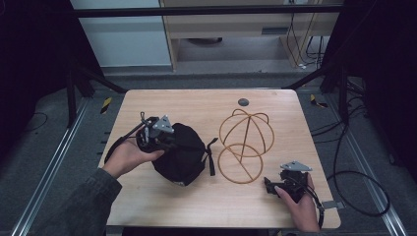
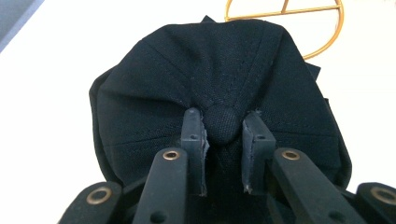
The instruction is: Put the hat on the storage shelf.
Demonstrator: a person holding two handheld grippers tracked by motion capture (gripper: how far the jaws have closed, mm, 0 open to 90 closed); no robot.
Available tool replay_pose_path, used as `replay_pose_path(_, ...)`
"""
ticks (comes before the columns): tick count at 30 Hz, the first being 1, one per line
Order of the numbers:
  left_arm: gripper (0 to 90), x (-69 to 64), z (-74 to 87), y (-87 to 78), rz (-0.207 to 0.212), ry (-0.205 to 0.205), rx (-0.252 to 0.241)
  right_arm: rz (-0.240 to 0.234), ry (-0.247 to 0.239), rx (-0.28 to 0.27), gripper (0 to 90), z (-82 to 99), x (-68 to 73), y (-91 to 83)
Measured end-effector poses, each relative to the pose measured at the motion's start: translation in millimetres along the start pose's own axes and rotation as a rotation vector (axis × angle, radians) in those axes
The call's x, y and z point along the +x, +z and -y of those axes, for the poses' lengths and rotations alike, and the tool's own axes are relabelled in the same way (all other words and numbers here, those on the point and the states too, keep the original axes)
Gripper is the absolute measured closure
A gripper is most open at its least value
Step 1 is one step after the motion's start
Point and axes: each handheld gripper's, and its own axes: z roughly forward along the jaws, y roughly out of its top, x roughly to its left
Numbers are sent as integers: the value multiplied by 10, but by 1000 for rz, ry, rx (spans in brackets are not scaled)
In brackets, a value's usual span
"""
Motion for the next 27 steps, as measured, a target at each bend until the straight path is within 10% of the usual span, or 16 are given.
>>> replay_pose_path(27,742,-196,-6,-757,-64,22,-150,2,0,1,5,-2,1,2)
